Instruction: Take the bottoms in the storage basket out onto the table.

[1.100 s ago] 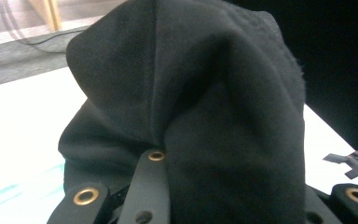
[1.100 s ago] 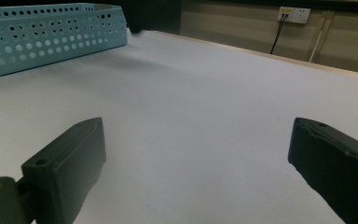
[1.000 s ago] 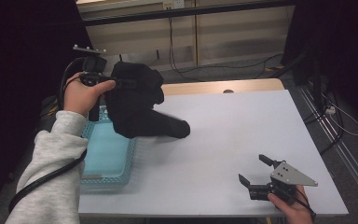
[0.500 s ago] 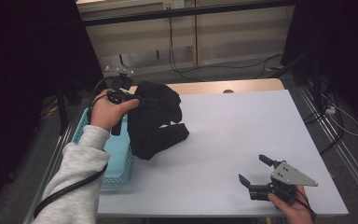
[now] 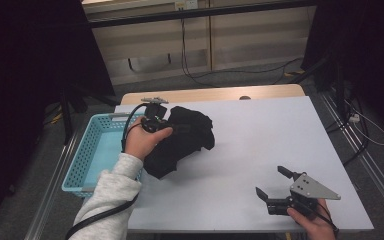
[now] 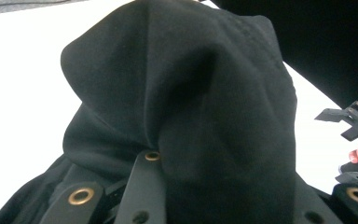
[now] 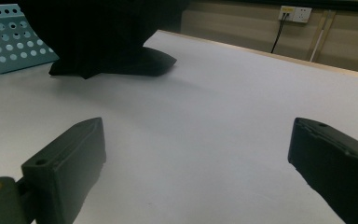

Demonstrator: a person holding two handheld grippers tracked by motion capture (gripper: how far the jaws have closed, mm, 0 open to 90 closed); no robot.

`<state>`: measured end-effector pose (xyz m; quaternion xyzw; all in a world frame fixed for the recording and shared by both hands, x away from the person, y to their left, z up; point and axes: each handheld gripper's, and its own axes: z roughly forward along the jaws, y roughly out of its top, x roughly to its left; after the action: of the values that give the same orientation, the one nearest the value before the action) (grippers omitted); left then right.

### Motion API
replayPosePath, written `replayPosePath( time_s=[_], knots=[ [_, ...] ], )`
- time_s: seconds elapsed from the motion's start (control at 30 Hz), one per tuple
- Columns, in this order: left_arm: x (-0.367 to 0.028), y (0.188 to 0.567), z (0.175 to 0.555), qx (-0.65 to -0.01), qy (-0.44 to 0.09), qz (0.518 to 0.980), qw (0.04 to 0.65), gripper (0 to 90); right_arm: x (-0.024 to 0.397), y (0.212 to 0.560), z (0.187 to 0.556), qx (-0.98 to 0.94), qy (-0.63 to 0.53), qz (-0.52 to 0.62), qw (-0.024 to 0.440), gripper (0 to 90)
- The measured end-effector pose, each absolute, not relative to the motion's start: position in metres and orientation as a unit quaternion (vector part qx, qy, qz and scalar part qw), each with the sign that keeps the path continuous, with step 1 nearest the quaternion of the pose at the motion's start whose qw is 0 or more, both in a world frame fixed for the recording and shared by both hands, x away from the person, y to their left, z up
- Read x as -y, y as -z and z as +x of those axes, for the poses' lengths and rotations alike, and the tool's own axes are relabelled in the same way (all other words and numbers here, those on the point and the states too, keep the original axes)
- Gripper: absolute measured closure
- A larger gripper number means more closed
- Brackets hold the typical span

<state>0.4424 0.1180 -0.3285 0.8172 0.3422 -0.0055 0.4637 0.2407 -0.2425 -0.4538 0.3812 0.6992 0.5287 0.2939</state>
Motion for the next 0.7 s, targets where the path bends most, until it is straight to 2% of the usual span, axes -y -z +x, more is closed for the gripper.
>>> replayPosePath(
  time_s=[0.07, 0.13, 0.2, 0.37, 0.47, 0.7],
  knots=[
    [-0.114, 0.335, 0.441, -0.333, -0.003, 0.821, 0.464, 75.4, 0.242, 0.454, 0.241, -0.700, -0.529, 0.380, 0.293, 2.9],
    [-0.112, 0.342, 0.440, -0.319, -0.014, 0.822, 0.472, 70.1, 0.242, 0.454, 0.240, -0.700, -0.529, 0.380, 0.292, 2.9],
    [-0.111, 0.347, 0.439, -0.323, -0.023, 0.821, 0.470, 53.0, 0.241, 0.454, 0.240, -0.701, -0.528, 0.380, 0.293, 2.9],
    [-0.113, 0.360, 0.431, -0.325, -0.033, 0.827, 0.458, 29.9, 0.240, 0.453, 0.239, -0.703, -0.527, 0.379, 0.292, 2.9],
    [-0.117, 0.365, 0.427, -0.325, -0.031, 0.828, 0.457, 24.3, 0.238, 0.453, 0.240, -0.706, -0.523, 0.376, 0.294, 2.8],
    [-0.129, 0.380, 0.417, -0.329, -0.046, 0.831, 0.446, 19.0, 0.226, 0.452, 0.247, -0.717, -0.514, 0.373, 0.287, 2.7]
  ],
)
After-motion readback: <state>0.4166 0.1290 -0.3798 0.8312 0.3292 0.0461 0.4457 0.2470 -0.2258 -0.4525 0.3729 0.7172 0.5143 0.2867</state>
